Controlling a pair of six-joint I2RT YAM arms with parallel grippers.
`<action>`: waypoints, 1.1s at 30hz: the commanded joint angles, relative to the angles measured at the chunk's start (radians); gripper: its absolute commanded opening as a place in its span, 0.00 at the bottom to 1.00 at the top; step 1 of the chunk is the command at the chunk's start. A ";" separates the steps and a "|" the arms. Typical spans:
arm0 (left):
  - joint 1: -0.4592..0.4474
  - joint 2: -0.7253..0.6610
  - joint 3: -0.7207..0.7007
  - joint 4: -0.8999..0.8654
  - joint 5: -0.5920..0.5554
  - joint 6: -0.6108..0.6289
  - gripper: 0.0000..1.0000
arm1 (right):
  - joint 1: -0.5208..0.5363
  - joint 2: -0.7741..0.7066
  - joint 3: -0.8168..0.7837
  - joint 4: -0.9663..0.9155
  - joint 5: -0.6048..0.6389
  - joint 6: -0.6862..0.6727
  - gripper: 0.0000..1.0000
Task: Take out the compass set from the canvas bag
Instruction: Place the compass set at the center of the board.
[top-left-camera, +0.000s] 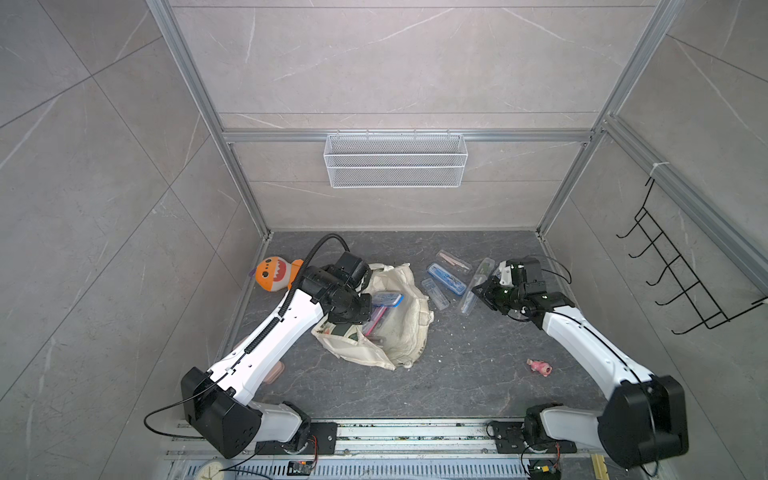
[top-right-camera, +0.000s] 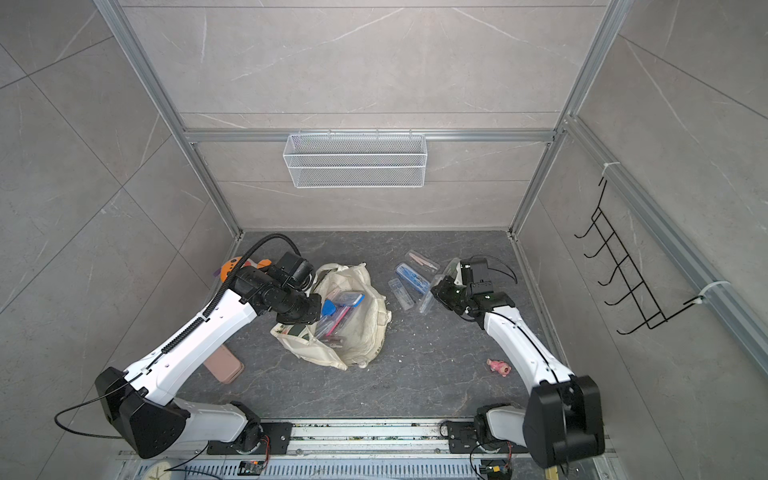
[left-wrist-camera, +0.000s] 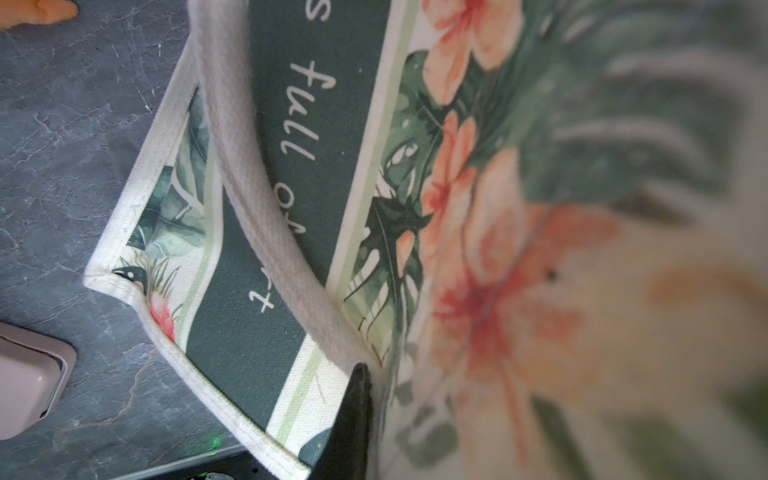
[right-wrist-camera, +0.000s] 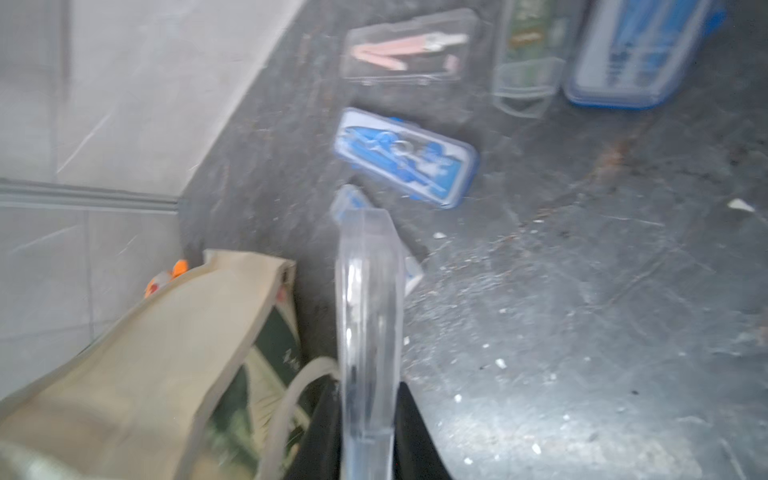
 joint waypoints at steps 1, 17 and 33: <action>-0.001 -0.027 0.020 0.017 0.029 0.019 0.00 | -0.028 0.077 -0.011 0.157 -0.110 0.014 0.07; -0.002 -0.037 0.007 0.019 0.045 0.015 0.00 | -0.071 0.341 -0.015 0.326 -0.108 0.044 0.08; -0.001 -0.028 0.029 0.011 0.049 0.013 0.00 | -0.077 0.385 0.001 0.318 -0.098 0.095 0.39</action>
